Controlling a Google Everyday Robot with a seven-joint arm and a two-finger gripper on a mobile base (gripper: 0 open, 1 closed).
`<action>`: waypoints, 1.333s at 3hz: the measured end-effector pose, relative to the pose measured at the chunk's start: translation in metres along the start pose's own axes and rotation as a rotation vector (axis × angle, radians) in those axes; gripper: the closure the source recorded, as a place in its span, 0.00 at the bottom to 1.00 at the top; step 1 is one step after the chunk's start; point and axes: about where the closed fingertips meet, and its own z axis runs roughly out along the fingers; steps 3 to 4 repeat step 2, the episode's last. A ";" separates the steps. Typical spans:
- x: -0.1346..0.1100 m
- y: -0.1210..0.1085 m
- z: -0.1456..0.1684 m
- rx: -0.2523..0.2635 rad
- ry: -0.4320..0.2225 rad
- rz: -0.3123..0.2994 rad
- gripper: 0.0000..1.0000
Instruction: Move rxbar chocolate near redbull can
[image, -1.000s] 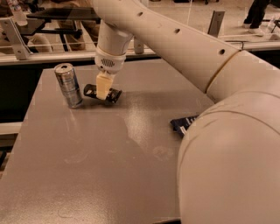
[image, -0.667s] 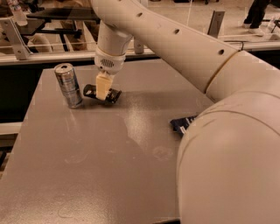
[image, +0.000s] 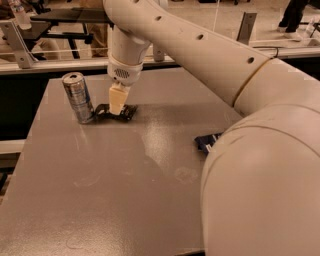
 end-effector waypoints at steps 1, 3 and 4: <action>-0.001 0.000 0.002 -0.002 0.000 -0.001 0.00; -0.001 0.000 0.002 -0.002 0.000 -0.001 0.00; -0.001 0.000 0.002 -0.002 0.000 -0.001 0.00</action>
Offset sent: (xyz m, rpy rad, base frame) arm 0.0002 0.0009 -0.0014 0.0000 0.0010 0.0010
